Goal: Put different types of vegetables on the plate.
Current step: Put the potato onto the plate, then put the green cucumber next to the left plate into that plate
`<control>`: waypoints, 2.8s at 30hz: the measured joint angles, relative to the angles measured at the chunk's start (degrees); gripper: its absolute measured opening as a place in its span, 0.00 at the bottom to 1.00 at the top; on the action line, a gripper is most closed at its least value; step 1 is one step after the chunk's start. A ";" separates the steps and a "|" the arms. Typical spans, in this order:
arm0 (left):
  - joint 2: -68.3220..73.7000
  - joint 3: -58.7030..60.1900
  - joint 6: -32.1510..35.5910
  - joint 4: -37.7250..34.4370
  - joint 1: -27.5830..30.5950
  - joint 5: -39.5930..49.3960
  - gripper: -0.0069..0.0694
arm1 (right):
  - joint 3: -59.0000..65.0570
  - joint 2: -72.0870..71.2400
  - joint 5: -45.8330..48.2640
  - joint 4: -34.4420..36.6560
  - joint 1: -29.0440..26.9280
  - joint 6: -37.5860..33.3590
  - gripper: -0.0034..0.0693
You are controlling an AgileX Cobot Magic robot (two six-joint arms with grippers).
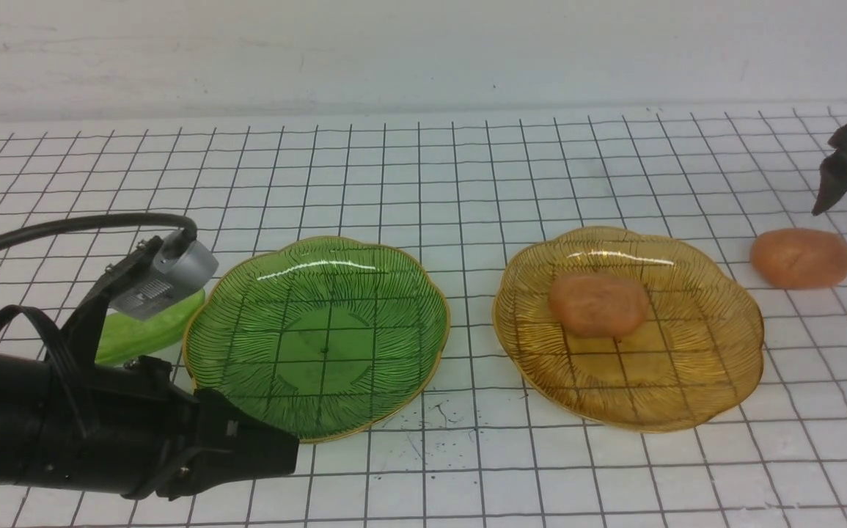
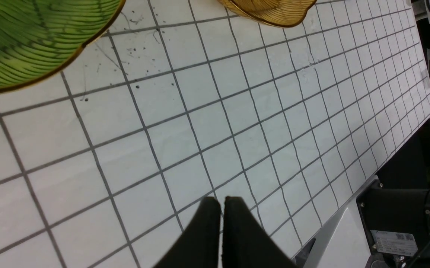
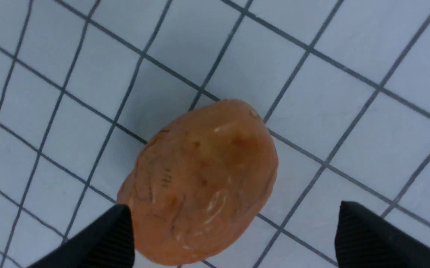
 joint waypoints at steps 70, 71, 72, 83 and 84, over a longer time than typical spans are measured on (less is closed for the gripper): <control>1.89 -14.04 -46.36 53.79 0.06 -6.00 0.77 | 6.71 -17.62 7.40 0.90 23.31 -38.74 0.96; 3.04 -13.09 -52.29 55.48 0.06 -6.09 0.77 | 7.21 -19.38 7.47 1.95 23.31 -38.74 0.94; 3.04 -12.93 -52.29 55.68 0.06 -6.16 0.77 | 7.28 -19.64 7.47 2.12 23.31 -38.74 0.94; 16.00 -11.16 -85.82 61.55 0.06 -21.93 0.77 | 7.87 -22.60 7.84 2.93 23.31 -39.80 0.79; 16.97 -11.16 -87.79 61.60 0.06 -22.59 0.77 | 7.87 -22.60 7.84 2.86 23.31 -39.86 0.79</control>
